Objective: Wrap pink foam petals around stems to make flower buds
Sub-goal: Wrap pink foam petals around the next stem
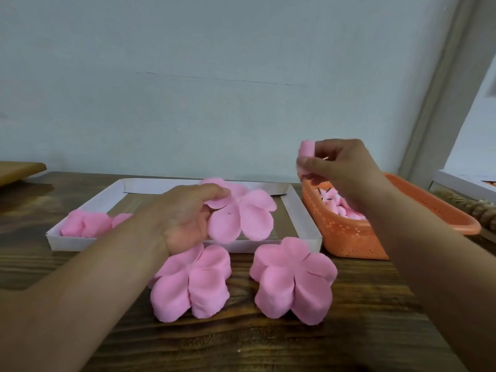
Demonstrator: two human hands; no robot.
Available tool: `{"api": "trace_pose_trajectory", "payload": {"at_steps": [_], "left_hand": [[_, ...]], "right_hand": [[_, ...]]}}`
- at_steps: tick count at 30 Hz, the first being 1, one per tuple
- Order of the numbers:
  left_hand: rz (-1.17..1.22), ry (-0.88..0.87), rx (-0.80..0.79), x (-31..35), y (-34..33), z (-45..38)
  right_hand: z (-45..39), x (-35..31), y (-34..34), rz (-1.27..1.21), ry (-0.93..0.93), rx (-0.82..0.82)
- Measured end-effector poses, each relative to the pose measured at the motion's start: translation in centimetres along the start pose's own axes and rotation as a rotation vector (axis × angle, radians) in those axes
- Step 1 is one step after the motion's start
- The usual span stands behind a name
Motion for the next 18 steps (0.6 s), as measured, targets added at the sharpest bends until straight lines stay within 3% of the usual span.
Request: {"api": "trace_pose_trajectory", "payload": {"at_steps": [2,5,11,18], "left_hand": [[0.022,0.002,-0.015,-0.4,-0.6,0.1],[0.061,-0.023,-0.021,-0.9,-1.3,-0.1],[0.1,-0.055,-0.07,-1.6,-2.3,-0.2],[0.081,-0.042,-0.135,-2.0,-2.4,-0.2]], "right_hand": [[2.1,-1.5,-1.7,-0.223,0.025,-0.079],[4.2,-3.1,-3.3,-0.31,0.124,-0.14],[5.5,-3.8,-4.2,-0.093,0.216,-0.166],[5.1,-2.7,-3.3,-0.049,0.217,-0.127]]}}
Point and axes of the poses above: each hand's wrist, its own z-axis away from the middle knuckle, its own y-axis out of the back of the hand, x = y × z, the point moved 5 cm from there along -z, towards the middle knuckle, and after that the axes turned 1 degree about z, right-handed, at the moved point
